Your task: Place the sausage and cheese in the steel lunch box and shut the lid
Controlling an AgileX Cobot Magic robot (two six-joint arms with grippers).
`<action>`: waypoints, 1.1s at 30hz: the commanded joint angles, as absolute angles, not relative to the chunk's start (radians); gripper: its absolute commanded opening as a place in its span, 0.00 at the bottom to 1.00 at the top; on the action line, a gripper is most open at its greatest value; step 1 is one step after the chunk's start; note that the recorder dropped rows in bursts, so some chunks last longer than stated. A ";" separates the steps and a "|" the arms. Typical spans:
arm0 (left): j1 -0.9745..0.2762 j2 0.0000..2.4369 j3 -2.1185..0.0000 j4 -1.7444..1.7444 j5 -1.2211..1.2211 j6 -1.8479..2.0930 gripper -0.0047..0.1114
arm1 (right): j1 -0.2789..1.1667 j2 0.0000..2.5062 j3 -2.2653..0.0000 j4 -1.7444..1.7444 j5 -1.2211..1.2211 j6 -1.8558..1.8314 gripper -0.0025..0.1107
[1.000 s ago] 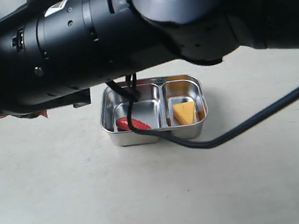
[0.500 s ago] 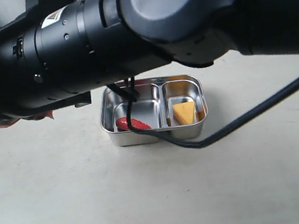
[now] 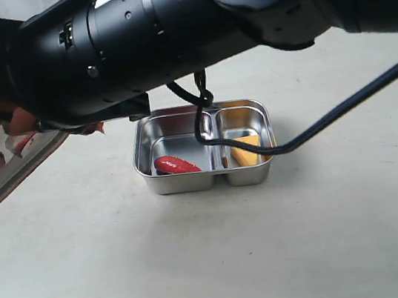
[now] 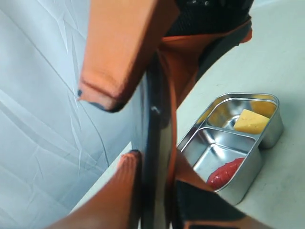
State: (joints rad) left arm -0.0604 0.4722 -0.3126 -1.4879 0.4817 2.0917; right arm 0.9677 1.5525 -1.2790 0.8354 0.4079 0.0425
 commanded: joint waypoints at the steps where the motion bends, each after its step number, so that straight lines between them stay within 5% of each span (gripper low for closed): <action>1: -0.074 0.455 -0.328 -1.538 0.634 2.078 0.22 | 0.928 1.564 -1.272 0.716 0.318 -0.009 0.01; 11: -0.074 0.455 -0.328 -1.541 0.637 2.078 0.19 | 0.928 1.590 -1.272 0.694 0.451 0.024 0.01; 15: -0.074 0.455 -0.328 -1.530 0.660 2.084 0.04 | 0.928 1.633 -1.272 0.777 0.498 0.024 0.01; 18: -0.074 0.455 -0.328 -1.526 0.665 2.102 0.04 | 0.928 1.647 -1.272 0.792 0.510 0.024 0.02; 20: -0.074 0.455 -0.328 -1.526 0.669 2.107 0.04 | 0.928 1.654 -1.274 0.787 0.544 0.024 0.11; 23: -0.074 0.455 -0.328 -1.532 0.701 2.128 0.04 | 0.928 1.670 -1.283 0.794 0.560 0.053 0.41; 25: -0.074 0.455 -0.328 -1.532 0.711 2.128 0.04 | 0.928 1.670 -1.283 0.784 0.562 0.053 0.32; 27: -0.074 0.455 -0.328 -1.532 0.711 2.128 0.04 | 0.928 1.670 -1.283 0.784 0.572 0.053 0.03; 33: -0.074 0.455 -0.328 -1.524 0.740 2.128 0.04 | 0.916 1.668 -1.283 0.671 0.578 0.053 0.01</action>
State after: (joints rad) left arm -0.0604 0.4687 -0.2997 -1.4084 0.6095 2.0959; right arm 0.9224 1.6458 -1.2940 0.8049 0.5558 0.1047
